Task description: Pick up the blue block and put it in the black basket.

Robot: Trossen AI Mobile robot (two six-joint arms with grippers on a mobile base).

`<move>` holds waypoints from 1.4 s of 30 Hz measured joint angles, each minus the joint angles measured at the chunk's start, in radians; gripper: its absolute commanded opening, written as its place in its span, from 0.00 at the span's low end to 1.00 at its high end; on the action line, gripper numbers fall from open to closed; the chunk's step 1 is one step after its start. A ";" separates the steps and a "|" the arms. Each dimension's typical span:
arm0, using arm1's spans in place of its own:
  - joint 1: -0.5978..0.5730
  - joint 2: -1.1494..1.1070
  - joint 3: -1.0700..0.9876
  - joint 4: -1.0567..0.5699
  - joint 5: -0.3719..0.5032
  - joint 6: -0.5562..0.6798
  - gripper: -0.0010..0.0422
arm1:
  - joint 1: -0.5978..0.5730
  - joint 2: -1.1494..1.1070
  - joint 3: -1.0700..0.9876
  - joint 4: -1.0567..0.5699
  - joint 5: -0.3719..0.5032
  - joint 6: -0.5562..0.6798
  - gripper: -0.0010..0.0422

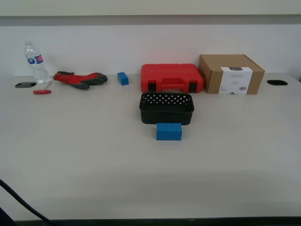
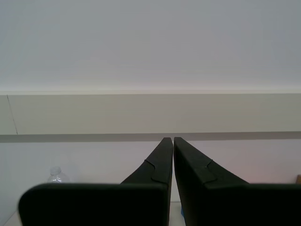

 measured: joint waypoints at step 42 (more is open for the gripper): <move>0.000 0.000 0.000 0.000 0.000 0.000 0.02 | -0.422 0.498 0.092 -0.425 0.315 0.452 0.02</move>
